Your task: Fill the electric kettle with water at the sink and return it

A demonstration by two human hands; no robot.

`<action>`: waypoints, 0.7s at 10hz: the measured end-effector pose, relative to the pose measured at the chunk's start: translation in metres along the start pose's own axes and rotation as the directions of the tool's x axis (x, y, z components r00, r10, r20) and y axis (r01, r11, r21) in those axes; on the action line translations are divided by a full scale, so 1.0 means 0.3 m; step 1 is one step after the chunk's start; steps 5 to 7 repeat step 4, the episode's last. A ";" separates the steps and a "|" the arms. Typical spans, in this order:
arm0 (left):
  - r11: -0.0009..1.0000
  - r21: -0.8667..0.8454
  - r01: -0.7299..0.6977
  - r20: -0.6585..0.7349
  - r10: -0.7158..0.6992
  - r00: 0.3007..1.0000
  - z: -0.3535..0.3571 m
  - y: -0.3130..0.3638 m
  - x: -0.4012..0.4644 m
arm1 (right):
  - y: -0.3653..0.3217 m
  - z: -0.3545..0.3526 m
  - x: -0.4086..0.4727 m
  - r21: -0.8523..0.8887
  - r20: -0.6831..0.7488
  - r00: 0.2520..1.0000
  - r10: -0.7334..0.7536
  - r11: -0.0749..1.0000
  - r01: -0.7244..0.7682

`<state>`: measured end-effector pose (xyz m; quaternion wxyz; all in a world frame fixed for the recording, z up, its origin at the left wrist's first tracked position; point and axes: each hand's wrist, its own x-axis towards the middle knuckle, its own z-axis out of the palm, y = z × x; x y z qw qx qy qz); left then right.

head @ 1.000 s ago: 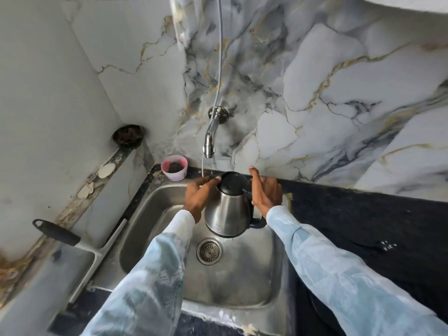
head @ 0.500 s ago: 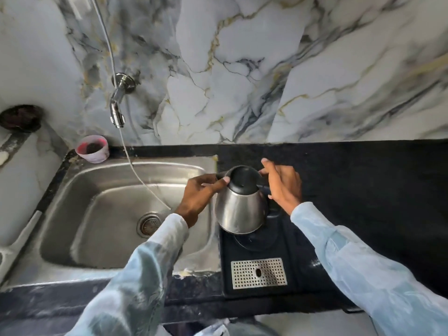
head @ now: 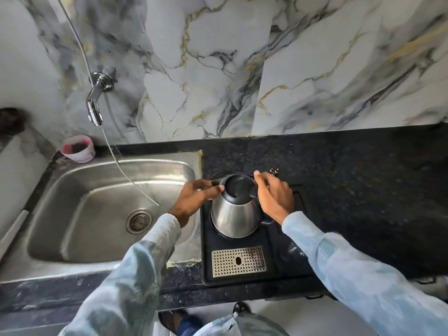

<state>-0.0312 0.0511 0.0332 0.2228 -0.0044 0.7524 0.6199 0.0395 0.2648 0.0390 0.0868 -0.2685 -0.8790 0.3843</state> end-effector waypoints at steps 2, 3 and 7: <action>0.999 0.046 0.008 -0.019 -0.007 1.000 0.014 -0.005 -0.012 | -0.005 -0.008 -0.002 -0.101 0.099 0.994 -0.036 0.994 0.046; 0.998 0.055 0.024 -0.008 -0.024 1.000 0.016 -0.007 -0.017 | -0.004 -0.012 -0.007 -0.145 0.155 0.987 -0.037 0.988 0.060; 0.987 0.158 0.017 0.014 -0.019 1.000 0.008 0.018 -0.027 | -0.005 -0.041 0.005 -0.197 0.224 0.971 -0.081 0.972 0.127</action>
